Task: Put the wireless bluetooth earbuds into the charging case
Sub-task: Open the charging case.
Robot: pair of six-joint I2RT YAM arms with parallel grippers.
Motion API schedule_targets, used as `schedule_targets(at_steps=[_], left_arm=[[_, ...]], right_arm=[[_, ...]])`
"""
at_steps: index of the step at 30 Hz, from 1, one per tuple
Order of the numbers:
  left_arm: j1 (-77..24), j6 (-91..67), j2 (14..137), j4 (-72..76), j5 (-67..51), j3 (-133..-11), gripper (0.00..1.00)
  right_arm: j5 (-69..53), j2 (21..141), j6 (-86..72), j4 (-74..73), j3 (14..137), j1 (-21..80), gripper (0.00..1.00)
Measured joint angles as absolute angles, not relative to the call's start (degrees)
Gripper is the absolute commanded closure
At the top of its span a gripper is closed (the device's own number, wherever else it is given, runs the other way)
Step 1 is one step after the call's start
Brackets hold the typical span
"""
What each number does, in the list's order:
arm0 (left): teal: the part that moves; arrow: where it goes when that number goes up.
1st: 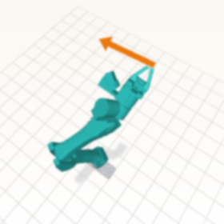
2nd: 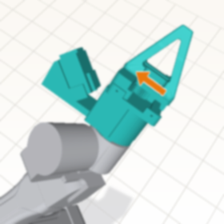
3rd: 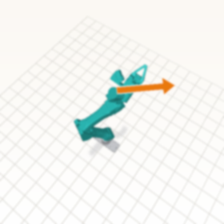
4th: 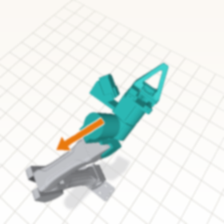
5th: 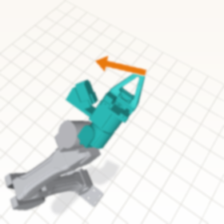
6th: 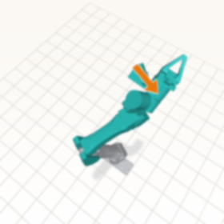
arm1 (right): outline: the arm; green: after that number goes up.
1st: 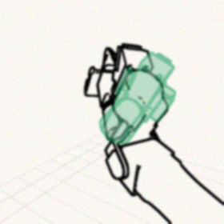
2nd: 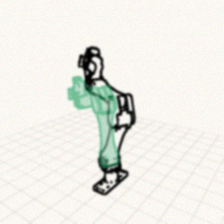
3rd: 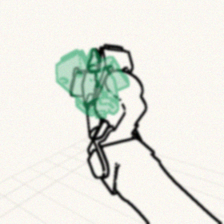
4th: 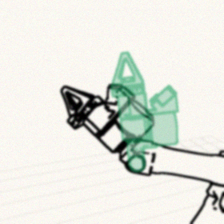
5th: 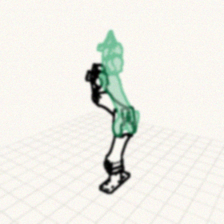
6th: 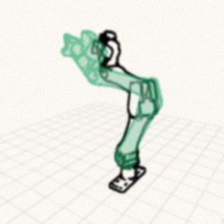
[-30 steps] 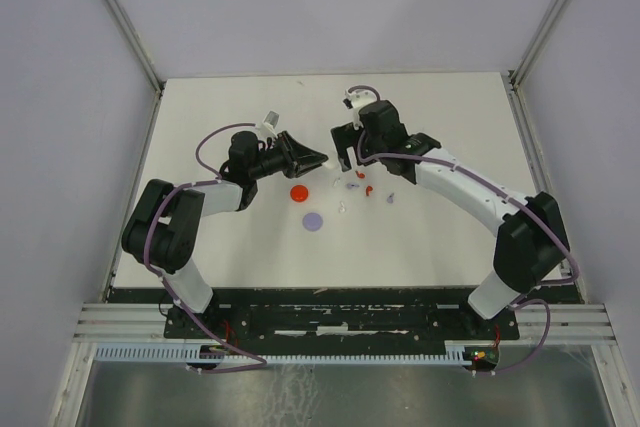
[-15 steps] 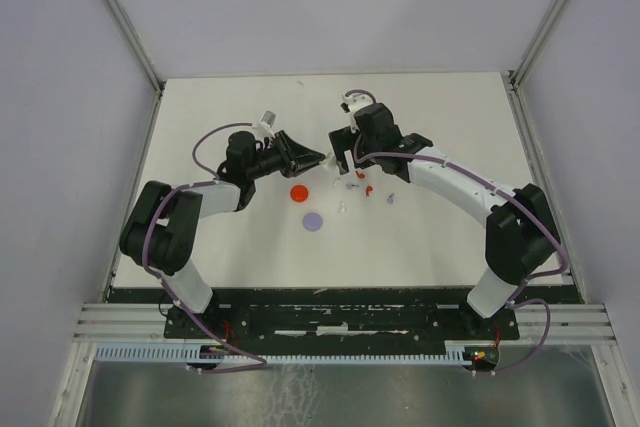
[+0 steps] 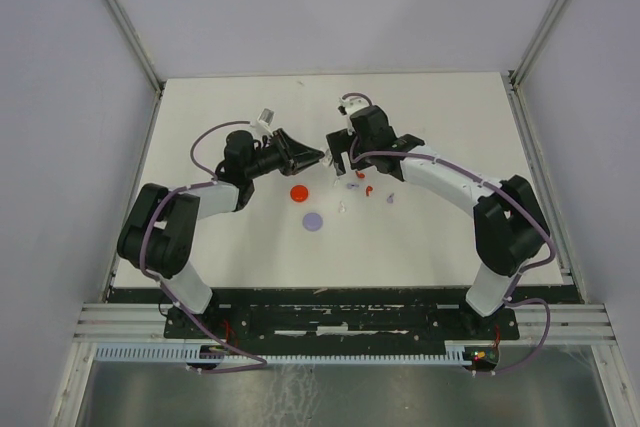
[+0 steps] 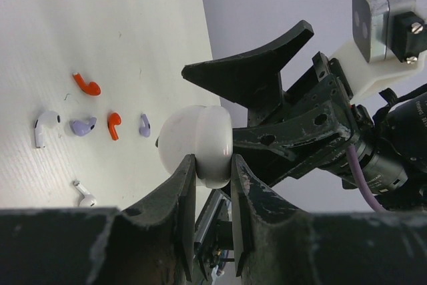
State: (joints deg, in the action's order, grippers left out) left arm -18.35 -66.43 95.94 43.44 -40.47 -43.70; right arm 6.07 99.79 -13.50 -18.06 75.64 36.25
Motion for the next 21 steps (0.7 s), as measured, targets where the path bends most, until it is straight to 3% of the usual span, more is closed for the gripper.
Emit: schedule_targets(at_steps=[21], left_arm=[[-18.0,-72.9,95.6,51.5,-36.3,-40.5,0.97]], right_arm=[[4.1,104.7,-17.0,-13.4,79.2,35.4,0.01]])
